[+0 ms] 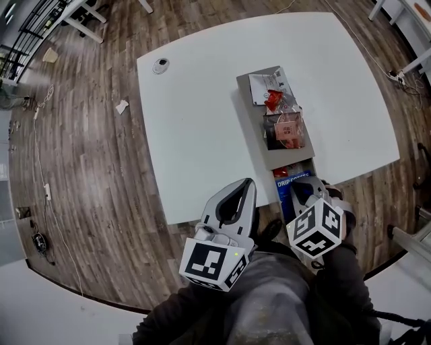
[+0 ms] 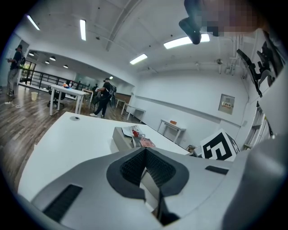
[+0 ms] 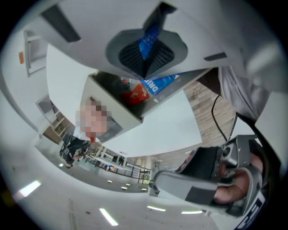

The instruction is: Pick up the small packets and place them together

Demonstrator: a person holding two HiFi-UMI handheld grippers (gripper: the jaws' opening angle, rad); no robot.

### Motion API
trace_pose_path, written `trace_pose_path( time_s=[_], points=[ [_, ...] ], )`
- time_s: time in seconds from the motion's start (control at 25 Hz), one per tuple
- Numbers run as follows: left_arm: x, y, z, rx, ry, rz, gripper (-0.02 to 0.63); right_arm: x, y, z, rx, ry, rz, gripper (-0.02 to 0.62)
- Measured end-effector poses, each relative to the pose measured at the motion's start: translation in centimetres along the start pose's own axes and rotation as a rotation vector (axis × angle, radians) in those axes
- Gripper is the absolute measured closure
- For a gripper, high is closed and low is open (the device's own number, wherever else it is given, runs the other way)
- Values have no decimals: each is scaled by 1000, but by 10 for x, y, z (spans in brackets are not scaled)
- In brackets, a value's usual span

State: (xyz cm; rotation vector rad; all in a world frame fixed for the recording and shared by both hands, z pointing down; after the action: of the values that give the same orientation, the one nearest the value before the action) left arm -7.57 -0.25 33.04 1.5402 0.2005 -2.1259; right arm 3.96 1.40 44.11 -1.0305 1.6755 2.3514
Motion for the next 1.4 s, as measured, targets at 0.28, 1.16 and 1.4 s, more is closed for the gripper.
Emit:
trace_pose_path(
  time_s=[0.28, 1.16, 1.4],
  points=[
    [0, 2, 3, 7, -2, 7, 611, 2, 10, 7, 94, 7, 4, 283],
    [1, 18, 16, 17, -13, 15, 611, -14, 8, 28, 283, -190, 130, 145],
    [4, 18, 21, 20, -14, 10, 611, -12, 12, 19, 233, -163, 164, 154]
  ],
)
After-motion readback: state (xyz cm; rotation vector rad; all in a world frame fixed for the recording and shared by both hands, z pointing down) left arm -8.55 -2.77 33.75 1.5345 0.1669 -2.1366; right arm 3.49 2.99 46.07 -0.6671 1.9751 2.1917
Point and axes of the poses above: the fingertips, and each gripper's own axes: y forward along the fingers, z to its left, x out of its top, the point moved 2 cm from there along -y, backward along the fingers, and after that the axes turned 11 degrees about -z, right-handed, at the moved point
